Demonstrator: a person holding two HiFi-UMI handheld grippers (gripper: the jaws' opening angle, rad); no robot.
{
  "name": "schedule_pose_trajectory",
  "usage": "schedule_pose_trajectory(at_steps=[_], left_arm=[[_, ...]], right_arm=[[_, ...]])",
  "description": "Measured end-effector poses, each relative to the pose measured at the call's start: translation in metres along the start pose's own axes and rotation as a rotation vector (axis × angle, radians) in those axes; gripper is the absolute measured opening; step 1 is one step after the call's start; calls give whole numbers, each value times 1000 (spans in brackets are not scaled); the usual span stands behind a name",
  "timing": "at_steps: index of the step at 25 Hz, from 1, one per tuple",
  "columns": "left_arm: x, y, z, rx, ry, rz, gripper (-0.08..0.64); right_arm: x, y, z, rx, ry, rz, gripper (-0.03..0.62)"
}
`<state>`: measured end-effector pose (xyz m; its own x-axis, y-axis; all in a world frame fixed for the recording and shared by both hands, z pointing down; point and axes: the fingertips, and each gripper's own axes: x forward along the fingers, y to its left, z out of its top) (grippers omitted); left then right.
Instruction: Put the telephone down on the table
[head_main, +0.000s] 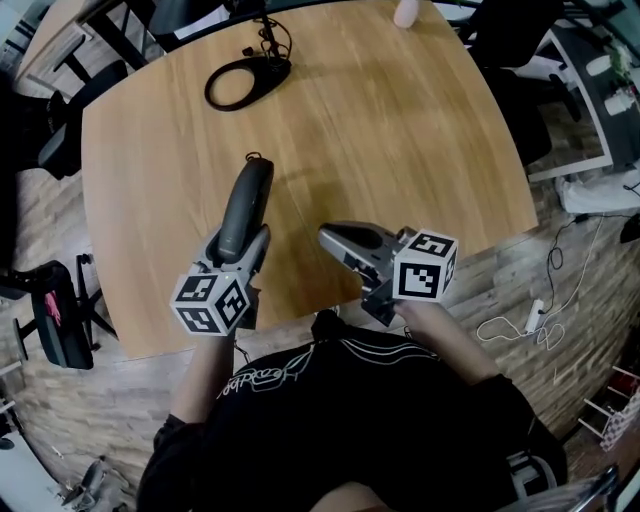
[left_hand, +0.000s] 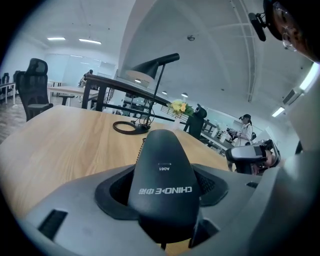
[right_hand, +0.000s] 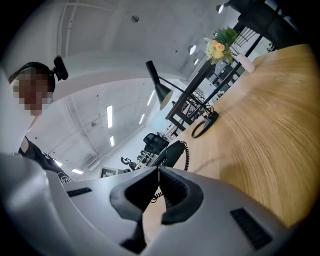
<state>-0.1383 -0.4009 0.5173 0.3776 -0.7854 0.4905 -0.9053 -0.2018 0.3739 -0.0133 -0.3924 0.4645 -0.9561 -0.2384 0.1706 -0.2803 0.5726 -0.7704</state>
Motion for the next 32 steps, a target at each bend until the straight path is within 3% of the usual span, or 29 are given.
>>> schedule_pose_trajectory(at_steps=[17,32], left_arm=[[55,3,-44,39,111,1,288],[75,-11,-60,282,207,140,288]], right_arm=[[-9,-38,-6,52,-22,-57,41],[-10,-42,-5,67,-19,-66,41]])
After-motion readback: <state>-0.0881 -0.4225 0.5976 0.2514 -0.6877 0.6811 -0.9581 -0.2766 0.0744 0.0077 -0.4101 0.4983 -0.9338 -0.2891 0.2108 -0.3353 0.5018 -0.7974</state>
